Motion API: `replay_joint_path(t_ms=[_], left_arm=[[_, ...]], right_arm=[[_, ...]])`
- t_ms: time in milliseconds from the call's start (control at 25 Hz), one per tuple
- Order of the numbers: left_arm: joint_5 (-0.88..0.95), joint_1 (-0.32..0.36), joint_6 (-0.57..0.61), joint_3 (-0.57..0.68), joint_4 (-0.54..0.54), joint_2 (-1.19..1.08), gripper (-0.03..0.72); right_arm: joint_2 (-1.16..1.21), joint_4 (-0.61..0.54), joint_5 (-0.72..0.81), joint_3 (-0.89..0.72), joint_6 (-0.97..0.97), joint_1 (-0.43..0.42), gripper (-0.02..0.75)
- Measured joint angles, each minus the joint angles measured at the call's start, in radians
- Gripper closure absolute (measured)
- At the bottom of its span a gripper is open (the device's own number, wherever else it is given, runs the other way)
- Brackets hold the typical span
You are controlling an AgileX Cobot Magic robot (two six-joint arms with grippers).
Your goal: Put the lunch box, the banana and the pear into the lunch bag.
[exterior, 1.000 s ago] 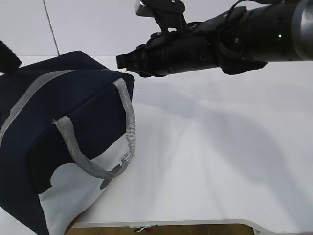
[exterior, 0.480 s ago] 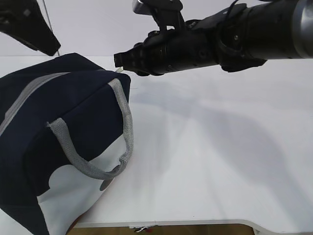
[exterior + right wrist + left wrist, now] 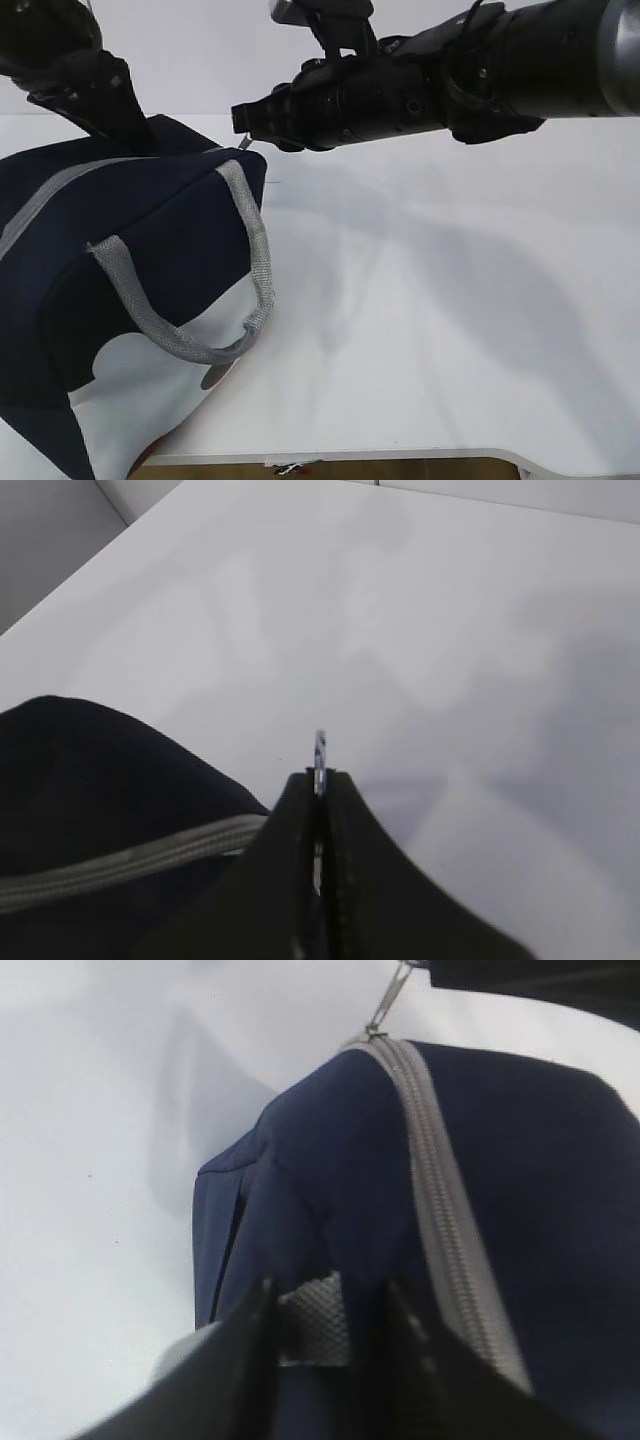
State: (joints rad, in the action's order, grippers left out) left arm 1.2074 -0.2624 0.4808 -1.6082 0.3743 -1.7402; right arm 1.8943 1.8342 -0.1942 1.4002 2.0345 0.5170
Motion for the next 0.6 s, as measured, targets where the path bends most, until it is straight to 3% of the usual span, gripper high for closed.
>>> replay_joint_path(t_ms=[160,600], left_arm=[[0.002,0.0,0.025,-0.014,0.0,-0.004,0.647],[0.052,-0.002,0.033,-0.161,-0.01,-0.008,0.673]], right_arm=[[0.002,0.0,0.0,0.0,0.0,0.0,0.725],[0.054,0.0,0.027,0.006,0.0,0.0,0.725]])
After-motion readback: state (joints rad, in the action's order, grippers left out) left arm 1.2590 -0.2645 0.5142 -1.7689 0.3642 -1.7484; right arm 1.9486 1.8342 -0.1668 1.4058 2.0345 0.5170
